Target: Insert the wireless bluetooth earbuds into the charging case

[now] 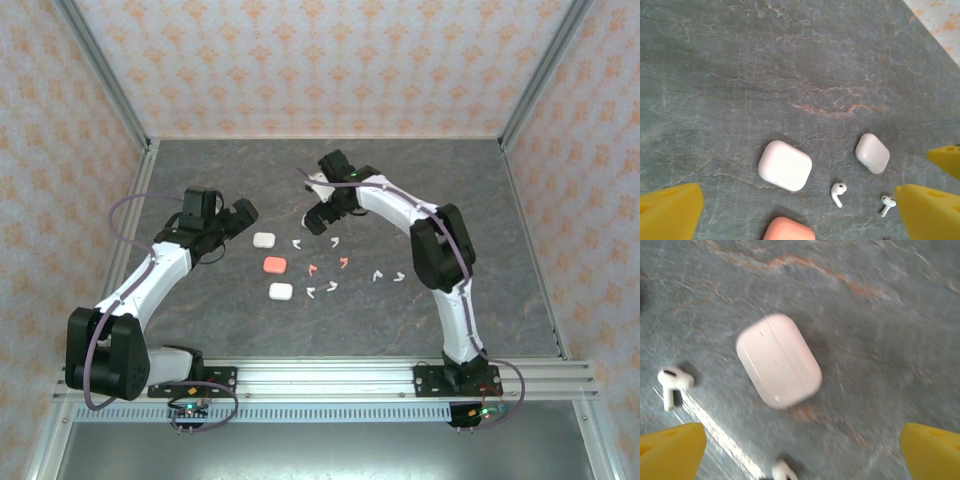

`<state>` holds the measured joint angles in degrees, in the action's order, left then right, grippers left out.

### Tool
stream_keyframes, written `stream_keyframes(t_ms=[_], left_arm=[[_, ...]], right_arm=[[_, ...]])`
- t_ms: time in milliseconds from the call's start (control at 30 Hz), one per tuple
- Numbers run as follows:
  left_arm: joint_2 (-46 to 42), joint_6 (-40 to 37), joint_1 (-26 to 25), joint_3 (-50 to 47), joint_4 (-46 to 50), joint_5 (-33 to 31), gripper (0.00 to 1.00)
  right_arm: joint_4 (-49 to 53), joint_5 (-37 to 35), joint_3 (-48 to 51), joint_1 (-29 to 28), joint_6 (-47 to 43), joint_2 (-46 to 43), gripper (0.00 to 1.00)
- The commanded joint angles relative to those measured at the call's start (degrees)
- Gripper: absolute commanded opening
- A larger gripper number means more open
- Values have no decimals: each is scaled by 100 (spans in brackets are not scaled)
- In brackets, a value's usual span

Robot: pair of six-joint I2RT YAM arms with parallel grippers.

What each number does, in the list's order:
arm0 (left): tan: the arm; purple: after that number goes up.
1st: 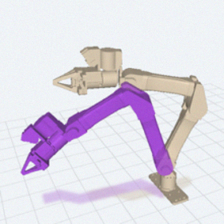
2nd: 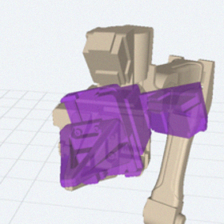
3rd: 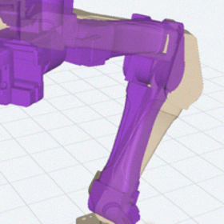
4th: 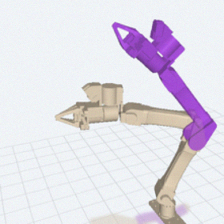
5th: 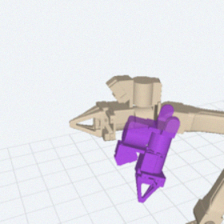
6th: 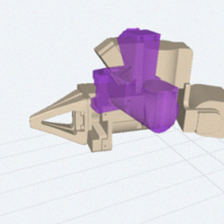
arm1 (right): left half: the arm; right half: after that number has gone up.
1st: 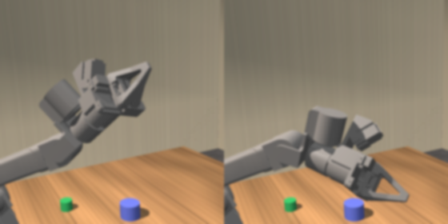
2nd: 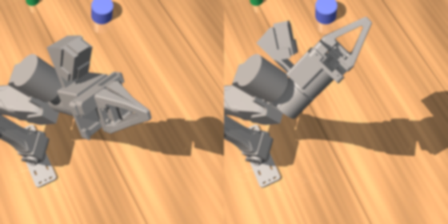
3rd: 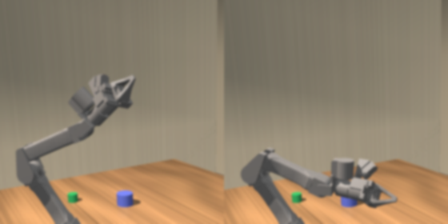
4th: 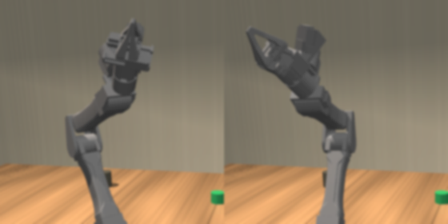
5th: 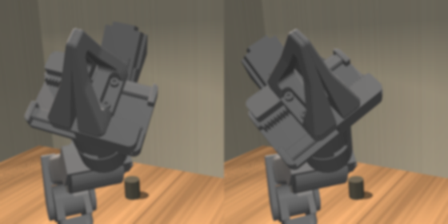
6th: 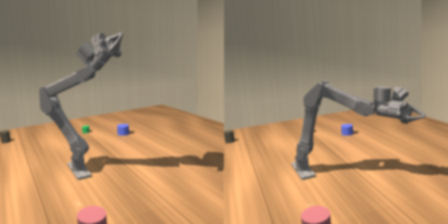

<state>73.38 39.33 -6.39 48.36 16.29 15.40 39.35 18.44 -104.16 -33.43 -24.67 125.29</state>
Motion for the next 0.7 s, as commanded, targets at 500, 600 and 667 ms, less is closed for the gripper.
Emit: stream_keyframes(t_ms=[500, 600, 667], left_arm=[[-62, -145, -26, 42, 278, -220, 100], [6, -130, -37, 70, 287, -192, 100], [32, -102, -35, 78, 265, -181, 100]], right_arm=[[898, -69, -1521, -236, -373, 1334, 81], [946, -70, -1487, -259, -431, 1365, 76], [969, -64, -1447, -270, -468, 1380, 72]])
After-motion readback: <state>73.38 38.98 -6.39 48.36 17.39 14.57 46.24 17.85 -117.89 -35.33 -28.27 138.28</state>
